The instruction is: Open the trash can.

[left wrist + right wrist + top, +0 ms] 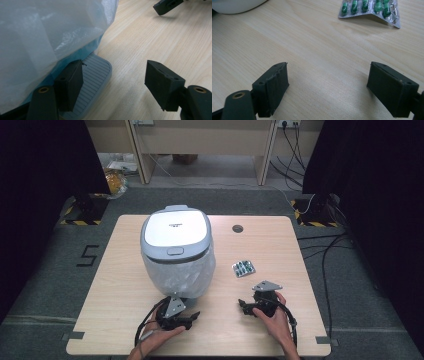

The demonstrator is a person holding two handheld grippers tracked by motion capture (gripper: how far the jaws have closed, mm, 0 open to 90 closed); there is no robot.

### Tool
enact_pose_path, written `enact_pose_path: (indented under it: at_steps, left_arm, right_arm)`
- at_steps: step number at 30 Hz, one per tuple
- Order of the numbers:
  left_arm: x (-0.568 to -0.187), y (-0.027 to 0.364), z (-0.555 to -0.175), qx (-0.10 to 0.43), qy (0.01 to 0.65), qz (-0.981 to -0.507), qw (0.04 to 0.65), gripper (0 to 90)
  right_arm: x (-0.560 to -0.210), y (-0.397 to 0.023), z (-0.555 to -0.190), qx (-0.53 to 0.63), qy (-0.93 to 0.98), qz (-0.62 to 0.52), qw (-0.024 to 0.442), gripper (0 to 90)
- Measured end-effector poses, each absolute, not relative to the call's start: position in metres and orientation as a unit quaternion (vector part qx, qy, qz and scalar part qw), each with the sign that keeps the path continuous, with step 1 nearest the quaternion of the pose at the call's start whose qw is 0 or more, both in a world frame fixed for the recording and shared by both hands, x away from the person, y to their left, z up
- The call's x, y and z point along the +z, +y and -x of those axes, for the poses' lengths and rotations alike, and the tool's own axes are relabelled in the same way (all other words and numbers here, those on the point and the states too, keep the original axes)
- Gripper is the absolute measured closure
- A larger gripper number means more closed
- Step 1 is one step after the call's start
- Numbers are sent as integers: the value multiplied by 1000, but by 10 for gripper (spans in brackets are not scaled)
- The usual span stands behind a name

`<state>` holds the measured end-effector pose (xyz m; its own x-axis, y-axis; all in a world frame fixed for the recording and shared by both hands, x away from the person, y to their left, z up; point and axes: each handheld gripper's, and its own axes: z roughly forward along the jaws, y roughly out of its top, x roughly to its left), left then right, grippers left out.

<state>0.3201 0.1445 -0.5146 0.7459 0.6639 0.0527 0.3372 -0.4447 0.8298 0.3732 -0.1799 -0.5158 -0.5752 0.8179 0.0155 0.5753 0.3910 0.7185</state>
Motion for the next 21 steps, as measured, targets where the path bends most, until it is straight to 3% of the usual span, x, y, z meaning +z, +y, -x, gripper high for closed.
enact_pose_path:
  at_steps: [21]
  left_arm:
    - [-521,143,-321,186,288,-849,402,303]
  right_arm:
    - [-517,-185,-375,355,811,-430,176,152]
